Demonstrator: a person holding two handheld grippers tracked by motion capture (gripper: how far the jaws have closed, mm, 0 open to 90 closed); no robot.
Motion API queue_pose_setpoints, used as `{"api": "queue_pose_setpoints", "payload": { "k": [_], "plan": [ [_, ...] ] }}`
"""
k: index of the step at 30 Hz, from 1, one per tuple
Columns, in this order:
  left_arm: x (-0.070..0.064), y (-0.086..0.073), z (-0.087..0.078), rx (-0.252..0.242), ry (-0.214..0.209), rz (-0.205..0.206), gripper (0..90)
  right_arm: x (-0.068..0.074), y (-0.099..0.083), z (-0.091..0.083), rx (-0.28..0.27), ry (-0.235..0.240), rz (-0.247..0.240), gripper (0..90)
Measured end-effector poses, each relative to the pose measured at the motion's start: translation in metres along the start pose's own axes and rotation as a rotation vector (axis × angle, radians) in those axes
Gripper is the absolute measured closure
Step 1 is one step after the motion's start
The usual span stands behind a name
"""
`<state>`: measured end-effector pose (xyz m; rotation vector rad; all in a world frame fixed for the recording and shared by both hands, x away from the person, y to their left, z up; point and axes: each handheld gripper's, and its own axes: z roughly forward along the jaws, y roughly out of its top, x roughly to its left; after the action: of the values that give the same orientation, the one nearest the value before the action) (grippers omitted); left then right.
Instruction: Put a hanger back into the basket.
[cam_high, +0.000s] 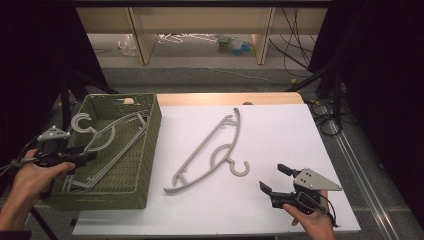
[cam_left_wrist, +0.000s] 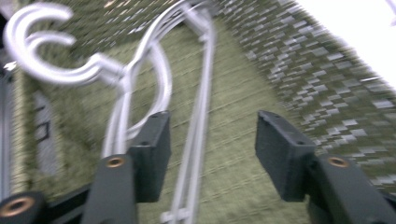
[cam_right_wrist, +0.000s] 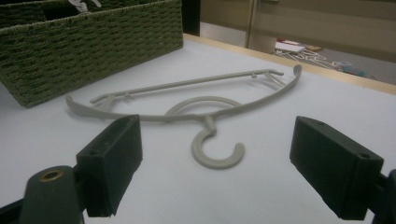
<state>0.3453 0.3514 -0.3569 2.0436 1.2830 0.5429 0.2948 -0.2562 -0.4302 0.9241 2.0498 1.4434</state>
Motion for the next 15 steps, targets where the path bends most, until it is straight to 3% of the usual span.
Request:
{"api": "queue_pose_setpoints", "payload": {
  "k": [2,7,10,11,13,14,15],
  "plan": [
    [-0.018,0.002,0.001,-0.059,-0.061,-0.048,38.6,0.002,0.000,0.000,0.002,0.000,0.016,17.8],
    [-0.053,0.009,0.001,-0.105,-0.130,0.010,33.2,0.001,0.000,0.001,0.004,0.000,0.016,17.8],
    [-0.069,0.014,0.004,-0.154,-0.142,0.026,32.1,0.001,0.000,0.000,0.009,0.007,0.015,17.8],
    [-0.072,0.016,0.005,-0.146,-0.142,0.034,31.8,0.000,0.000,0.000,-0.002,0.001,0.000,17.8],
    [-0.078,0.018,0.008,-0.167,-0.159,0.017,31.8,0.001,0.000,-0.001,0.010,0.003,0.014,17.9],
    [-0.080,0.019,0.008,-0.148,-0.165,0.029,31.8,0.000,0.000,-0.001,0.007,0.008,0.014,17.8],
    [-0.084,0.019,0.010,-0.172,-0.166,0.010,31.8,0.000,0.000,-0.001,0.008,0.008,0.014,17.8]
  ]
}}
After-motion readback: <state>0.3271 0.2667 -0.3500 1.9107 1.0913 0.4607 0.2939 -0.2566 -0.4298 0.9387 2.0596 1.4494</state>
